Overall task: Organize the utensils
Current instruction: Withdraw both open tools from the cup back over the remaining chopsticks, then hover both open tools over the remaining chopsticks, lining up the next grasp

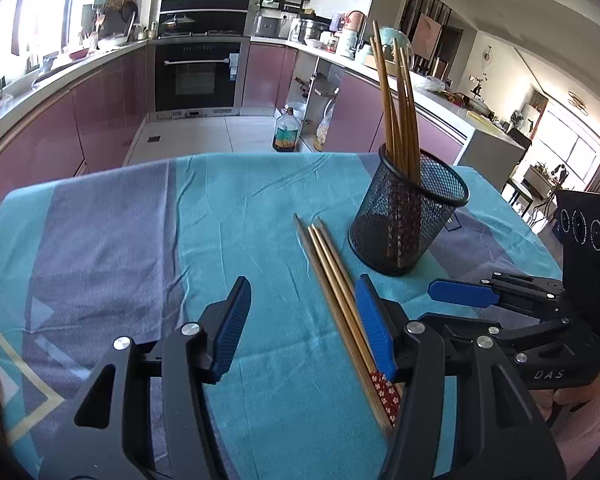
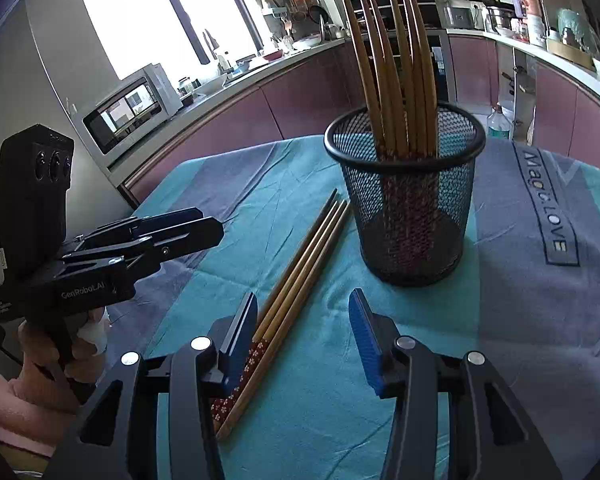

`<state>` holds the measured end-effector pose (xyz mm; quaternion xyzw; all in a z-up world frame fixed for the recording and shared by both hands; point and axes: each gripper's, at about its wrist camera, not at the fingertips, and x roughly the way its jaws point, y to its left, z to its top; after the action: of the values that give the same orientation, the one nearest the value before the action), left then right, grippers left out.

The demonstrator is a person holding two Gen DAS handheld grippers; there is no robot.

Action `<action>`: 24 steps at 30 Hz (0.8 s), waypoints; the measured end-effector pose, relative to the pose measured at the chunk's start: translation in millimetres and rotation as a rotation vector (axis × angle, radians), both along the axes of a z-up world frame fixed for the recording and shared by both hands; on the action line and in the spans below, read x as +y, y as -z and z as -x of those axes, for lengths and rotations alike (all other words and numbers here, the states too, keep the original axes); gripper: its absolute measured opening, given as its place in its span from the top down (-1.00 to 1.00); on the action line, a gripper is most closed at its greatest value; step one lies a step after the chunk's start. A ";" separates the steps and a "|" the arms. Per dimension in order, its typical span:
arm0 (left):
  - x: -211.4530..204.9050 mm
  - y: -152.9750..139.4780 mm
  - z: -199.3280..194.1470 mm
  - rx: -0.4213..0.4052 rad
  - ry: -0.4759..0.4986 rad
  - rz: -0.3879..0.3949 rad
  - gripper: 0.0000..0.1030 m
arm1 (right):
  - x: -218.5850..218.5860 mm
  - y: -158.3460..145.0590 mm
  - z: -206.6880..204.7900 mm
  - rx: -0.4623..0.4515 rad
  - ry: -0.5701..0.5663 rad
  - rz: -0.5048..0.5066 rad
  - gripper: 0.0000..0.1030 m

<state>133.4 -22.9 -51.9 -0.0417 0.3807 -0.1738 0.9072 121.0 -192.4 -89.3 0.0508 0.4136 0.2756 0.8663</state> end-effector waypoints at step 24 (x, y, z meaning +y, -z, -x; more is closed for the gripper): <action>-10.7 40.0 14.0 0.092 0.009 -0.023 -0.05 | 27.6 25.8 6.9 0.024 0.018 0.092 0.33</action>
<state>119.4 -33.5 -91.9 -0.0378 0.4243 -0.1715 0.8883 114.1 -164.8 -115.2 0.0180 0.4356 0.2477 0.8652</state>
